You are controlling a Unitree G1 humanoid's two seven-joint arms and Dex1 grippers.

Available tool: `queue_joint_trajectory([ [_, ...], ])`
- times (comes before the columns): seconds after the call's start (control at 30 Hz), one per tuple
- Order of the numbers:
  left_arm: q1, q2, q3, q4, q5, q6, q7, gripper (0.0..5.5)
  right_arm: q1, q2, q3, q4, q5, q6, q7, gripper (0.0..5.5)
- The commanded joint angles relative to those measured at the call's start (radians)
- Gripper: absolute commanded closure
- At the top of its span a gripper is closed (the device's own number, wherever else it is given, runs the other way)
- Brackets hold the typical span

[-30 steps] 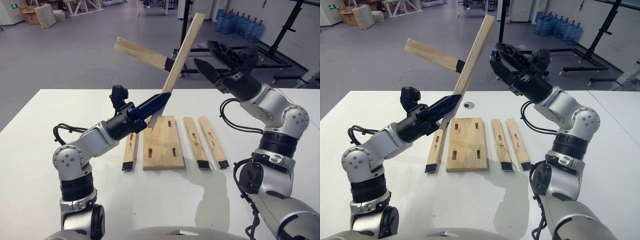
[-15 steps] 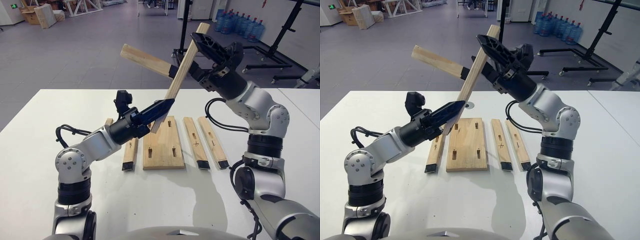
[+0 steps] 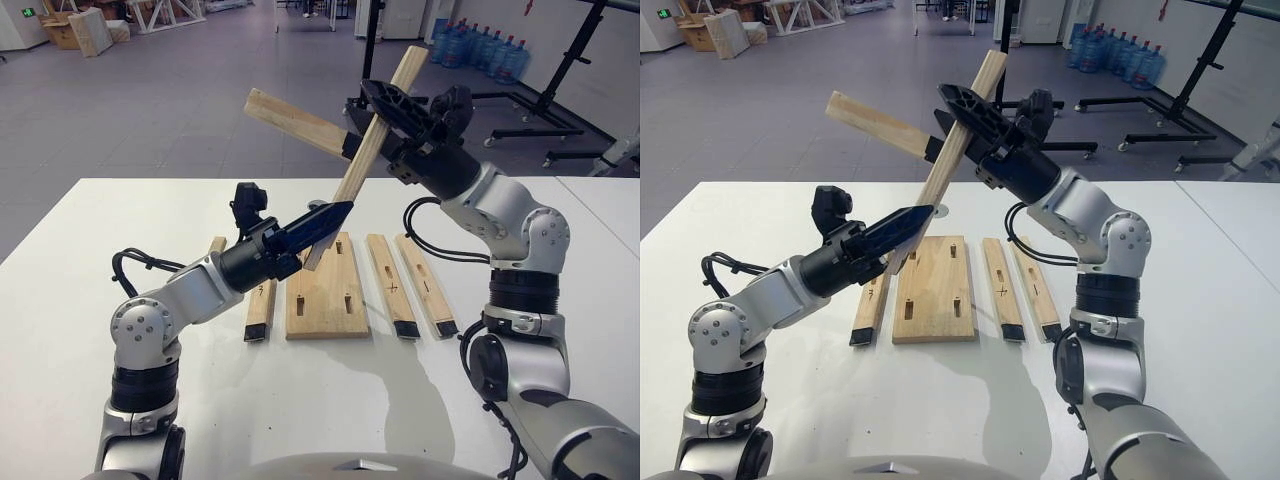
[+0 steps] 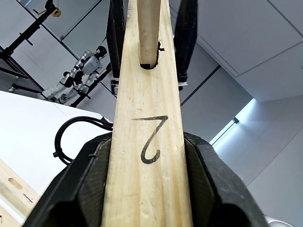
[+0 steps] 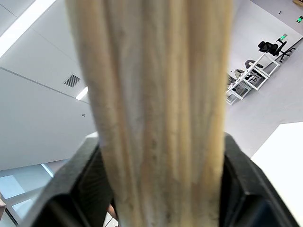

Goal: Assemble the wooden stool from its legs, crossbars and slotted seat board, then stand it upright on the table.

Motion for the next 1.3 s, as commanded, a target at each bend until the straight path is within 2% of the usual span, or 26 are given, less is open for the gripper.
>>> queue_joint_trajectory([
  [0.03,0.003,0.018,-0.009,-0.002,-0.004,-0.018,0.0,3.47,0.016,-0.008,0.006,-0.015,-0.009,-0.003,0.01,3.35],
  [0.3,-0.009,0.035,0.005,-0.004,0.064,-0.052,-0.001,3.47,0.047,-0.047,-0.007,-0.079,-0.199,-0.042,0.119,3.44],
  [0.33,-0.012,0.033,0.013,0.003,0.053,-0.057,0.001,3.11,0.057,-0.052,-0.012,-0.086,-0.228,-0.05,0.138,3.44],
  [0.43,-0.02,0.028,0.031,0.022,0.064,-0.082,0.023,2.66,0.085,-0.065,-0.016,-0.108,-0.309,-0.072,0.203,3.45],
  [0.53,-0.03,0.019,0.051,0.07,0.112,-0.123,0.098,2.28,0.099,-0.07,-0.01,-0.132,-0.423,-0.123,0.271,3.45],
  [0.6,-0.022,0.03,0.061,0.063,0.148,-0.138,0.114,2.24,0.101,-0.077,-0.01,-0.132,-0.499,-0.16,0.309,3.45],
  [0.73,0.022,0.074,0.083,0.077,0.308,-0.166,0.137,2.24,0.129,-0.099,0.04,-0.165,-0.767,-0.344,0.473,3.45],
  [0.83,0.056,0.08,0.075,0.094,0.402,-0.178,0.115,2.24,0.186,-0.128,0.158,-0.171,-1.033,-0.556,0.656,3.45],
  [0.93,0.074,0.06,0.066,0.092,0.458,-0.181,0.1,2.24,0.186,-0.135,0.257,-0.058,-1.259,-0.733,0.755,3.45],
  [1.0,0.079,0.049,0.062,0.097,0.491,-0.183,0.091,2.24,0.148,-0.119,0.277,0.058,-1.359,-0.815,0.76,3.45],
  [1.13,0.1,0.037,0.055,0.092,0.546,-0.18,0.068,2.24,0.046,-0.074,0.199,0.27,-1.369,-0.859,0.75,3.45],
  [1.3,0.111,0.016,0.051,0.09,0.59,-0.176,0.049,2.24,-0.04,-0.03,0.1,0.442,-1.276,-0.923,0.966,3.45],
])
